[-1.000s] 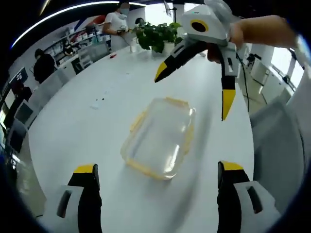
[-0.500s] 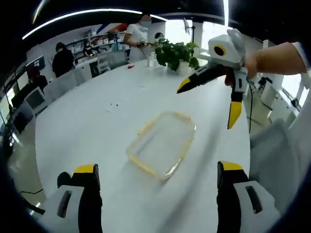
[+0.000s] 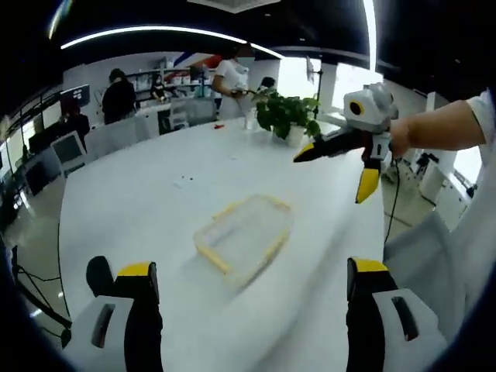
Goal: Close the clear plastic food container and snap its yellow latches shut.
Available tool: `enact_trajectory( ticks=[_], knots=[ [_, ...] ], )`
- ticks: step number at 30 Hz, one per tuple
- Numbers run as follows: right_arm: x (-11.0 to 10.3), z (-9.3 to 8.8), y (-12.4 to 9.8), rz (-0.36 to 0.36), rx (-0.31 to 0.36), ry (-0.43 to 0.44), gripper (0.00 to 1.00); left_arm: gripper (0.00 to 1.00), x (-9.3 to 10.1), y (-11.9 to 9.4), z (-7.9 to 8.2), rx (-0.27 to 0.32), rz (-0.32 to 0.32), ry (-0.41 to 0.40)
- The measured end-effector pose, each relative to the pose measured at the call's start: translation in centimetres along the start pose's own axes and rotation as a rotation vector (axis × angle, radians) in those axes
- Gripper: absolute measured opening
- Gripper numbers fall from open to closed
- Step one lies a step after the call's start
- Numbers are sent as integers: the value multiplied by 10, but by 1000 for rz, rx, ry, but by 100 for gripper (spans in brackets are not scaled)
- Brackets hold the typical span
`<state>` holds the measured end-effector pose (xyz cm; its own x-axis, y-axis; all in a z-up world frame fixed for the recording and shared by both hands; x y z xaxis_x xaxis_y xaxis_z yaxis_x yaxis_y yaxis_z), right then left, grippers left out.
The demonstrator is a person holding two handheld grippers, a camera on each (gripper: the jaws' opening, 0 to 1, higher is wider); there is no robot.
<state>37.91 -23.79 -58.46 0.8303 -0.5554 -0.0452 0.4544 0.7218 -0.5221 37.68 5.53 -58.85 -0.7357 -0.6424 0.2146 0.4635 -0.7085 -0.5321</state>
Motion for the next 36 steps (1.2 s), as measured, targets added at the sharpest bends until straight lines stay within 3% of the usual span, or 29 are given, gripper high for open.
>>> enact_trajectory(
  ticks=[9,21,23,26,30,36],
  knots=[
    [-13,-11,-25,-24,31,24,99,99,7,-31,-13,33,26,-21],
    [-37,-38,-56,-35,102,98,99,99,24,-60,-39,66,36,-60],
    [-39,-41,-62,-64,113,72,97,99,28,-65,-45,77,38,-70],
    [-43,-43,-69,-63,129,124,97,99,32,-71,-54,88,34,-89],
    [-55,-45,-83,-61,156,106,92,99,37,-82,-63,105,44,-103],
    [-68,-55,-98,-59,162,114,95,99,44,-98,-75,109,43,-113]
  ],
)
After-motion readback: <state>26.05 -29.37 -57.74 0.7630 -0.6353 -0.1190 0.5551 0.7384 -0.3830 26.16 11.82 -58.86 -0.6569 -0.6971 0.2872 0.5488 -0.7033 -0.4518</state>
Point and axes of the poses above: the point that each gripper's makers call its tool centre point, and the gripper's own axes: y roughly forward along the fingers, x roughly to its right, z roughly out of its top, the point moved 9 cm from there along -y, roughly backward along the fingers, and after that the axes turned 7 degrees about -y, right-handed, at the moved point
